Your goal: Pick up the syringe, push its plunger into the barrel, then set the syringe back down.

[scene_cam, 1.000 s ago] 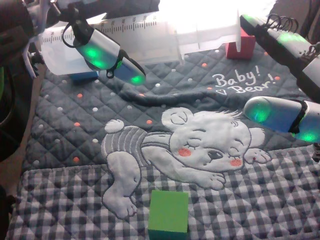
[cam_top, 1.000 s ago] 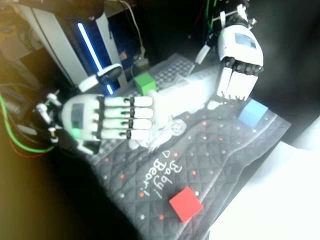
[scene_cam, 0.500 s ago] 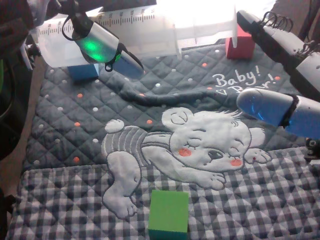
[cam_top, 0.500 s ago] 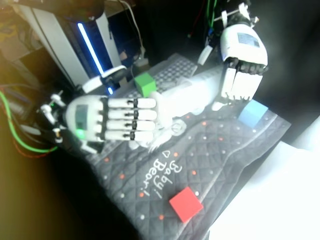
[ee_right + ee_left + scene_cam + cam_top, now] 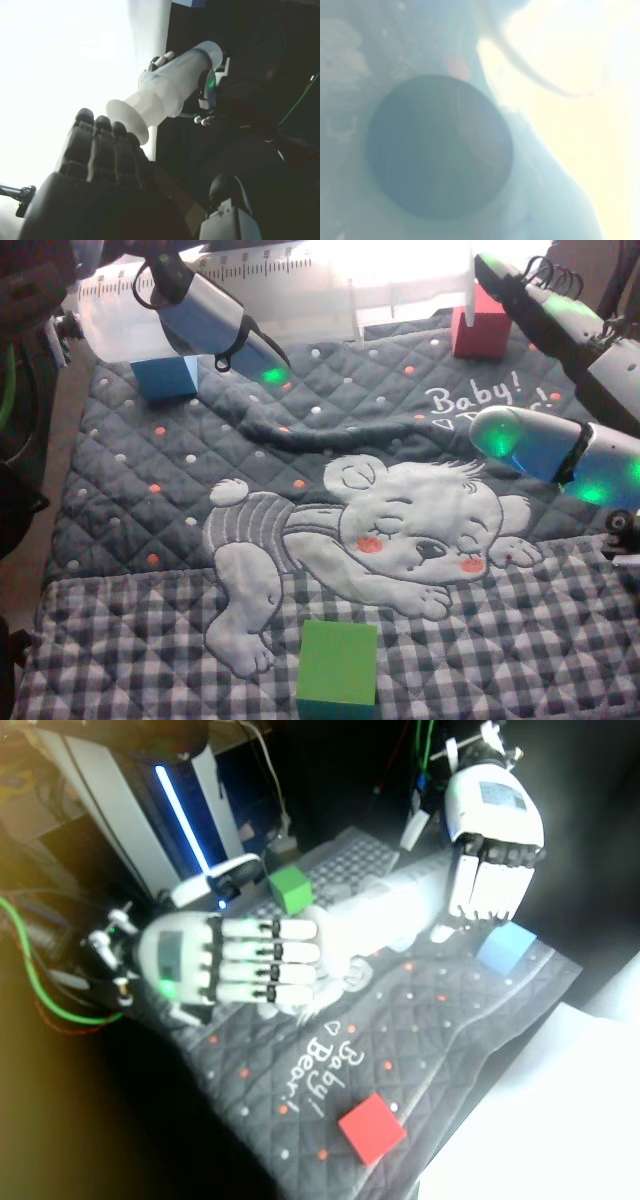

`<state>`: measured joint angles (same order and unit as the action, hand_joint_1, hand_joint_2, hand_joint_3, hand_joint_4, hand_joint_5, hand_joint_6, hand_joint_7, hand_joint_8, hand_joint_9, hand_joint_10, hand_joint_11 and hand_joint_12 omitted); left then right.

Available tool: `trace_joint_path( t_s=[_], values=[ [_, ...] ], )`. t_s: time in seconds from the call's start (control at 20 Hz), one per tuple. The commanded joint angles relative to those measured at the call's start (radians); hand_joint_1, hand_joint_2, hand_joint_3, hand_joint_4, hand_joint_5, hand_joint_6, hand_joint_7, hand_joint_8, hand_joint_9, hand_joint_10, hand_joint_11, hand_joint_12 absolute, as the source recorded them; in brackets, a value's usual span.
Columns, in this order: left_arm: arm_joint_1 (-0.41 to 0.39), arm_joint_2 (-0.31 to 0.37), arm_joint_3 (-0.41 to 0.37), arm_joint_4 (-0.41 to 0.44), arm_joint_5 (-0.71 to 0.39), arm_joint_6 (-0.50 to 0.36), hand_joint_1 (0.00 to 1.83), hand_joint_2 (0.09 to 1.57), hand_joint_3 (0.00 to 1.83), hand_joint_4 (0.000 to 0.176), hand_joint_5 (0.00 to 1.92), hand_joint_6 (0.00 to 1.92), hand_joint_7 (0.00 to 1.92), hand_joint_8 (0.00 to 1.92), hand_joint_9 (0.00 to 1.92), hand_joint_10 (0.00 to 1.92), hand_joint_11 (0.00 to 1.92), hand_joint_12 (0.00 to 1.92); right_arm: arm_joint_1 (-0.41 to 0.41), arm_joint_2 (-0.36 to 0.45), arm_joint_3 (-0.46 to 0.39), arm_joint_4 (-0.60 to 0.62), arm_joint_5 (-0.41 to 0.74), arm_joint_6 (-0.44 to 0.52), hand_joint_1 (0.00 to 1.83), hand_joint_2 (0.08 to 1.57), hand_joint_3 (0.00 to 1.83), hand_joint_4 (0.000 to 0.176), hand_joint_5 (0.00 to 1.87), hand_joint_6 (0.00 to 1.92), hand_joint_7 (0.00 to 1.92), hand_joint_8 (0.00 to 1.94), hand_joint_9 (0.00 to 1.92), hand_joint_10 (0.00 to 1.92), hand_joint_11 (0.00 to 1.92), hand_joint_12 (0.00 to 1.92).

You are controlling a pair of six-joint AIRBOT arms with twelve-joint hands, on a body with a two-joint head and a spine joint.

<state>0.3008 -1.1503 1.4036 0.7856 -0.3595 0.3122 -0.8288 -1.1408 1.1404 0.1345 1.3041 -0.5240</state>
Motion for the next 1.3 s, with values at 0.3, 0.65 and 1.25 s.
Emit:
trace_joint_path(
  t_s=[0.3, 0.65, 1.25],
  values=[
    [-0.039, -0.032, -0.009, -0.012, -0.149, -0.038, 1.55, 1.12, 0.03, 0.0, 1.37, 1.92, 1.58, 1.92, 1.61, 1.92, 1.63, 1.92, 0.02, -0.023, 0.001, -0.093, 0.073, 0.006, 0.0, 0.93, 0.0, 0.0, 0.04, 0.0, 0.0, 0.0, 0.0, 0.0, 0.01, 0.01],
    [-0.05, -0.042, -0.009, -0.003, -0.149, -0.043, 1.45, 1.14, 0.05, 0.0, 1.37, 1.92, 1.54, 1.92, 1.54, 1.92, 1.4, 1.92, 0.028, -0.032, 0.004, -0.102, 0.066, 0.01, 0.07, 0.93, 0.0, 0.0, 0.04, 0.0, 0.0, 0.0, 0.0, 0.0, 0.01, 0.02],
    [-0.054, -0.057, 0.0, 0.001, -0.146, -0.044, 1.44, 1.11, 0.02, 0.0, 1.27, 1.92, 1.43, 1.92, 1.33, 1.92, 0.77, 1.92, 0.039, -0.039, 0.008, -0.112, 0.057, 0.02, 0.12, 0.94, 0.0, 0.0, 0.06, 0.0, 0.02, 0.0, 0.0, 0.0, 0.0, 0.0]
  ],
)
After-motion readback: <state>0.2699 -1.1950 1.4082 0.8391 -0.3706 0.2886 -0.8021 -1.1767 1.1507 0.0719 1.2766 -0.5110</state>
